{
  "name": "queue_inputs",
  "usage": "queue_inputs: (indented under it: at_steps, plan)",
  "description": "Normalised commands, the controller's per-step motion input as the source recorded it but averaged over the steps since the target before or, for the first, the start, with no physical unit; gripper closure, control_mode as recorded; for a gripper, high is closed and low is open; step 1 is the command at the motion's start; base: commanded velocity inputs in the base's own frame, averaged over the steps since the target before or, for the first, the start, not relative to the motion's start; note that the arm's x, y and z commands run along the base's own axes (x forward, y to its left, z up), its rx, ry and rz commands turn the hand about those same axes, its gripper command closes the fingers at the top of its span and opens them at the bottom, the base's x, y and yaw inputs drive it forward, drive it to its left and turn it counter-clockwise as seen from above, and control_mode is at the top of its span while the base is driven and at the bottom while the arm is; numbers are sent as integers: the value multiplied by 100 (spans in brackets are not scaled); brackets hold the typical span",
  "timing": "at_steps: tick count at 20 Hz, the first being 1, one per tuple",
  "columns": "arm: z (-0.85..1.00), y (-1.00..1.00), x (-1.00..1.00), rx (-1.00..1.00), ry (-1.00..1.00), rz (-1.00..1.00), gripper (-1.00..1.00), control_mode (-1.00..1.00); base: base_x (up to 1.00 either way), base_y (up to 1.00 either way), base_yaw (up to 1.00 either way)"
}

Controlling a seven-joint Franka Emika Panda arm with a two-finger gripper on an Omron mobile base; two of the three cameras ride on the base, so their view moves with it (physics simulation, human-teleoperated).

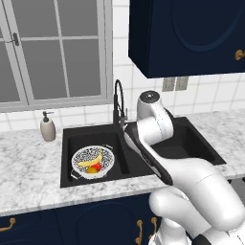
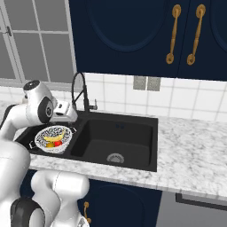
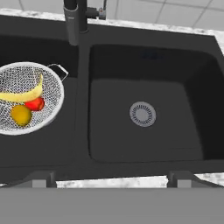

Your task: Put the colander in the sink, put the apple, mango, banana in the colander, and turn on the sink faucet and pour water over the colander.

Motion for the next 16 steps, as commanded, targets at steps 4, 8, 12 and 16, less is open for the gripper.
queue_inputs:
  at_steps: [4, 8, 12, 16]
  plan:
    - [28, 9, 54, -2, -10, 7, -100, -100, 0, 0, 0]
    - [32, 8, 54, 3, 3, 5, -100, -100, 0, 0, 0]
    - [25, 25, 63, 2, 1, 3, -100, -100, 0, 0, 0]
    - [7, 13, 61, 2, 0, 0, -100, -100, 0, 0, 0]
